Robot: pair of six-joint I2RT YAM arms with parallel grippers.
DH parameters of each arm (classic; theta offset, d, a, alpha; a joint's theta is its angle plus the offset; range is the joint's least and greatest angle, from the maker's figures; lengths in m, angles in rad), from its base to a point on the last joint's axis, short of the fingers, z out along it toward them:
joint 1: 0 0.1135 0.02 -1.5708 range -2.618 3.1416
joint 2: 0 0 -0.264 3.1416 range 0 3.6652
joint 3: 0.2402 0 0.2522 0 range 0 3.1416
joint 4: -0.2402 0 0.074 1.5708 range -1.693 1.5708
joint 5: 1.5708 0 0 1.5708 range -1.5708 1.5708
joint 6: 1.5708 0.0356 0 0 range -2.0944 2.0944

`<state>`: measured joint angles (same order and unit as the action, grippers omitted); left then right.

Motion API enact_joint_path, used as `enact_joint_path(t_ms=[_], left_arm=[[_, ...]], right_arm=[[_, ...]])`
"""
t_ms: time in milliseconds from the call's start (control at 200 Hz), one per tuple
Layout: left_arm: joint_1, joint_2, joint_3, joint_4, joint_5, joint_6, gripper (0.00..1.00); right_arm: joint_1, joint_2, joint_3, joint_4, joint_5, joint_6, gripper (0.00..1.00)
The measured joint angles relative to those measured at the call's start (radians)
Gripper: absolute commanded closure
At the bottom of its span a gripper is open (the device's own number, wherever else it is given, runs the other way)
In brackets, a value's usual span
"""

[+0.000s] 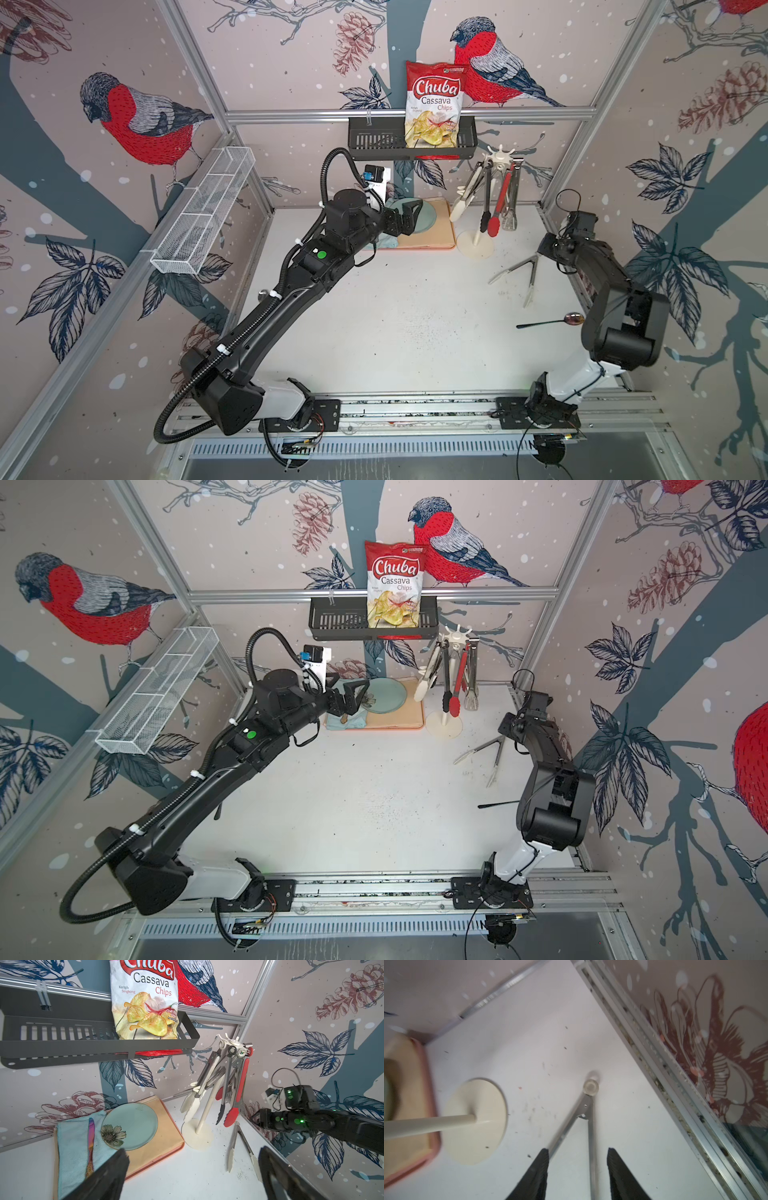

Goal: Hang food tongs on kitchen utensil racks
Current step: Place the food tongs at the center of the board, then adjust the rack at the center of the board.

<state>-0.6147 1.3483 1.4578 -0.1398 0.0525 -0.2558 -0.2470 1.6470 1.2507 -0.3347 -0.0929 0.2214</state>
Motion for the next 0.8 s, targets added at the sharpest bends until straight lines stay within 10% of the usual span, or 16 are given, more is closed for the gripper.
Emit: enact_joint_path(t_ms=[435,800], left_arm=[[0.029,-0.079,-0.085,-0.030,0.000,-0.002,0.04],[0.032,-0.119,-0.175,-0.024,0.000,-0.008,0.04]], right_arm=[[0.171,-0.339,0.048,0.120,-0.119,0.091,0.54],[0.388,-0.255,0.272,0.145,-0.222,0.169,0.53]])
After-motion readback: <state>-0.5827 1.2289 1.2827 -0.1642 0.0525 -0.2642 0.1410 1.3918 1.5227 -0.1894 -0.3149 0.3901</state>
